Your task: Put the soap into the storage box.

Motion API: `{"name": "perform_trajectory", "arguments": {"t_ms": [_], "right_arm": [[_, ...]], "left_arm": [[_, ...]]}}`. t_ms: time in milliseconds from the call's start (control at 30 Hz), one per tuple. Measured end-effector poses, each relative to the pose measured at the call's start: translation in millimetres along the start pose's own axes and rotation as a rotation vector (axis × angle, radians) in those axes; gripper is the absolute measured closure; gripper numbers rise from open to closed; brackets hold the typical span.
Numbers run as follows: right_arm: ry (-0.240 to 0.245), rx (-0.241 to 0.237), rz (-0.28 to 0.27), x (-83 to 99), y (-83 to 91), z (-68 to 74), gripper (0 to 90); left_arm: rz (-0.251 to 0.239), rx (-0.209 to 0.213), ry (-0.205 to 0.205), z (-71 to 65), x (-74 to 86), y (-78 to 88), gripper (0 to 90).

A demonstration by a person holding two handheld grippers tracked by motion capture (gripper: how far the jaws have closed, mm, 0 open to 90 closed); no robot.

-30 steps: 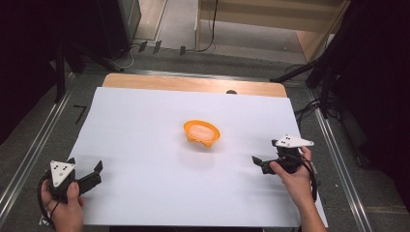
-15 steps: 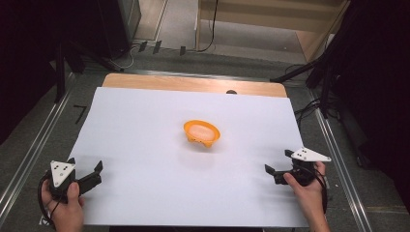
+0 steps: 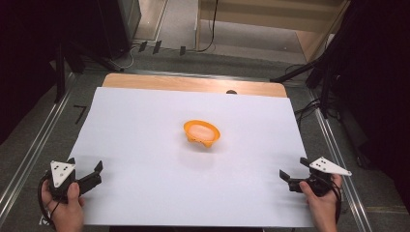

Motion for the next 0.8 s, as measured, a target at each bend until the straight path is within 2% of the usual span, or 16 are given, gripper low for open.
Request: {"name": "perform_trajectory", "arguments": {"t_ms": [500, 667, 800], "right_arm": [[-0.061, 0.07, -0.072, 16.2, 34.2, -22.9, 0.0], [-0.065, 0.071, -0.083, 21.5, 38.8, -23.5, 0.0], [-0.066, 0.076, -0.113, 25.0, 44.0, -21.5, 0.0]], "left_arm": [[-0.002, 0.0, -0.001, -0.1, 0.0, 0.2, 13.9], [-0.001, 0.0, 0.001, -0.1, 0.0, 0.1, 13.9], [0.0, 0.0, 0.001, 0.1, 0.0, 0.1, 13.9]]}}
Point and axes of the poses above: each handheld gripper's, and its own axes: y roughly backward along the jaws, x roughly out of its underside, z roughly to its left, the point moved 5 cm from there along -y, roughly forward along the jaws, and after that the axes turned 10 degrees about -y, right-handed, at the moved point
